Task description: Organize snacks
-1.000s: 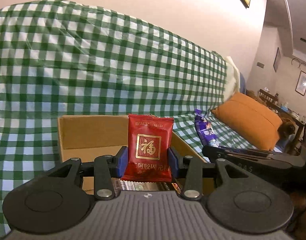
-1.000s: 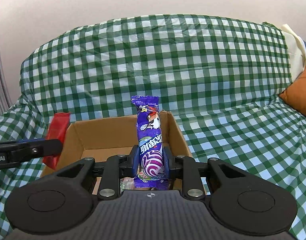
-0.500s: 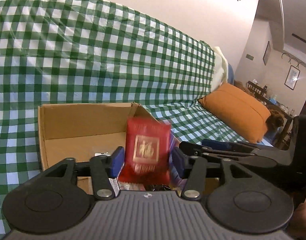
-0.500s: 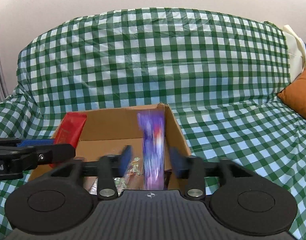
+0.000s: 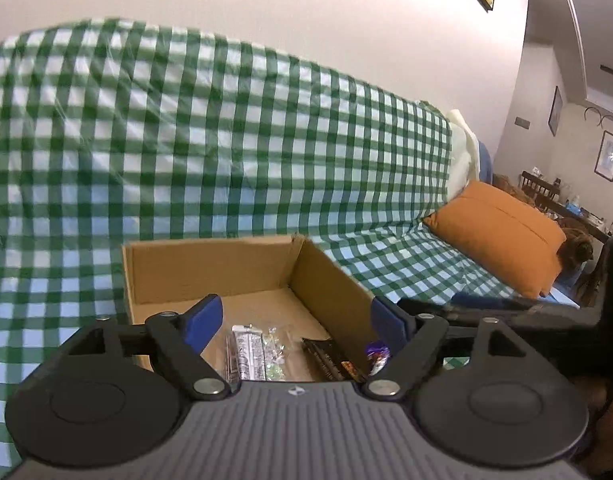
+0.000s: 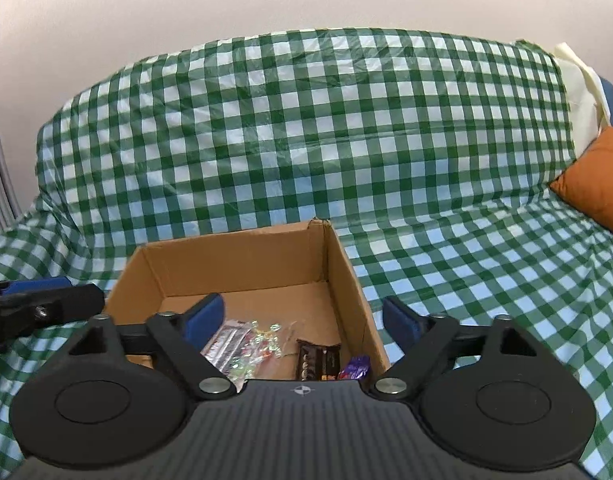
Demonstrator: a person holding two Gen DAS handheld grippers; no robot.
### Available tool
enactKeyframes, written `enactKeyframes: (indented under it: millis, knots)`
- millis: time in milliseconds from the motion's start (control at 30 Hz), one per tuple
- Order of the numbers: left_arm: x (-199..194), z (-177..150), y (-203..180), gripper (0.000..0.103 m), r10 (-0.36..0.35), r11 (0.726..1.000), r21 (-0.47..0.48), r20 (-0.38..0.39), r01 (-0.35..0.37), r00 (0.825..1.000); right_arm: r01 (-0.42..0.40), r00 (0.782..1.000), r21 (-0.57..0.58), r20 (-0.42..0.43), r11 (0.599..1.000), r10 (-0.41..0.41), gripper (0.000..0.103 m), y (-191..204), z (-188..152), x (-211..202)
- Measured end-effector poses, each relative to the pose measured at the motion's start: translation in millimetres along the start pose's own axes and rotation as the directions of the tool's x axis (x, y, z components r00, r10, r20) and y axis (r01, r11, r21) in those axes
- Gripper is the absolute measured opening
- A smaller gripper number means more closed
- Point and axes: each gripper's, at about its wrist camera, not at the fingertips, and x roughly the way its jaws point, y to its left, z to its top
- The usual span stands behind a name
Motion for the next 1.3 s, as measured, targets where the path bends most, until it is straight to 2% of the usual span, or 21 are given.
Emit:
enactKeyframes:
  millis: [100,167,233,333,433,500,567,633,800,967,1100,1300]
  knots:
    - [-26.8,10.4,-14.9,0.09,0.02,0.999,-0.036,-0.001,-0.02,1.0,-0.004,1.0,0.001,0.002,1.0,0.004,0.094,0.6,2.4,-18.0]
    - [-42.6,10.2,-24.0,0.091,0.021,0.997,-0.072,-0.018,-0.022,1.0,-0.007,1.0,0.016,0.0,1.0,0.007,0.1,0.5,0.7,-31.9]
    - [-54.5,4.6,-34.3,0.102,0.038,0.995,-0.087,-0.046,-0.042,0.998,-0.018,1.0,0.021,-0.007,1.0,0.018,0.102,0.1,-3.1,-46.0]
    - [-60.1,-15.9,-49.5,0.103,0.073,0.991,-0.105,-0.136,-0.087,0.988,-0.019,1.0,-0.007,0.008,1.0,0.019,0.102,-1.6,-15.1,-65.0]
    - [-60.4,-45.0,-56.9,0.103,0.097,0.981,-0.152,-0.164,-0.122,0.982,0.016,1.0,-0.063,0.008,0.998,-0.015,0.102,-5.2,-38.8,-72.0]
    - [-58.1,-64.2,-55.6,0.103,0.139,0.971,-0.169,-0.174,-0.169,0.975,0.038,0.999,-0.07,-0.022,0.997,-0.04,0.102,-5.4,-45.0,-69.6]
    - [-49.9,-80.1,-50.0,0.103,0.175,0.962,-0.169,-0.222,-0.215,0.959,0.025,1.0,-0.087,-0.006,0.996,-0.026,0.102,-3.3,-47.3,-70.5]
    - [-42.0,-84.7,-42.7,0.103,0.191,0.955,-0.168,-0.274,-0.242,0.943,0.049,0.999,-0.129,-0.016,0.99,-0.052,0.102,-0.1,-51.4,-65.4]
    - [-29.1,-84.4,-32.2,0.103,0.261,0.95,-0.096,-0.281,-0.298,0.924,0.063,0.997,-0.152,-0.034,0.986,-0.069,0.102,-0.8,-53.4,-57.9]
    - [-23.0,-87.6,-34.2,0.103,0.239,0.953,-0.11,-0.297,-0.281,0.925,0.078,0.996,-0.145,-0.038,0.986,-0.085,0.102,-1.0,-54.4,-54.7]
    - [-20.4,-87.1,-43.6,0.103,0.239,0.957,-0.095,-0.281,-0.275,0.929,0.081,0.995,-0.15,-0.047,0.985,-0.088,0.102,-0.3,-55.8,-48.9]
    - [-19.2,-87.8,-40.3,0.103,0.242,0.954,-0.102,-0.285,-0.28,0.927,0.076,0.995,-0.156,-0.053,0.985,-0.085,0.102,-1.2,-56.6,-47.3]
